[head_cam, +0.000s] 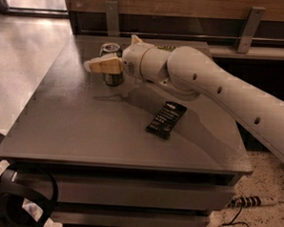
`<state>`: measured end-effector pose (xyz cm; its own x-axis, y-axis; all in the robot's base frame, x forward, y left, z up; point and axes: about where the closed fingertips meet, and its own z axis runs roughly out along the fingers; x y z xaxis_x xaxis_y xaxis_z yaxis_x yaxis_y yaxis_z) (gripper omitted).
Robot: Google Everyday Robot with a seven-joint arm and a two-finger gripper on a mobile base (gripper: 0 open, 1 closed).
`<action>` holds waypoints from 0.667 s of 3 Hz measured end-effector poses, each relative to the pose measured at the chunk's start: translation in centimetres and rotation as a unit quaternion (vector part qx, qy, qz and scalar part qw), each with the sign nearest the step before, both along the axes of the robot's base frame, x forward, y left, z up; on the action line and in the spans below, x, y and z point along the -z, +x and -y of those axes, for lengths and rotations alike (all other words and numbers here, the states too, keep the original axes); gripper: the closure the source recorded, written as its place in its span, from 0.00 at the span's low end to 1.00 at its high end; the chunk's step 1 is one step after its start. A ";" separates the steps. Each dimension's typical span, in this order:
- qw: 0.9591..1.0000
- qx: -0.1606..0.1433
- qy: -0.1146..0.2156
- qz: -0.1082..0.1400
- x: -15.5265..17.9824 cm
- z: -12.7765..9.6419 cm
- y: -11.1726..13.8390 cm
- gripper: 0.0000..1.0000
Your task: Place green can upright
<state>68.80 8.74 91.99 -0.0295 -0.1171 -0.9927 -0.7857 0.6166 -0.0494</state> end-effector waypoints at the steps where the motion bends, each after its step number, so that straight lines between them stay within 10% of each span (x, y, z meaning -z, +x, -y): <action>1: 1.000 0.003 0.010 -0.003 1.6 -1.5 0.8 0.00; 2: 1.000 0.010 0.022 -0.008 3.2 -2.6 1.6 0.00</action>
Offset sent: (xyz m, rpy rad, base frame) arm 0.0265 0.0352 -0.0525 0.0733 0.0294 -0.0426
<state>70.37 11.37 88.81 -0.0476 -0.0736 -0.9962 -0.7742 0.6328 -0.0098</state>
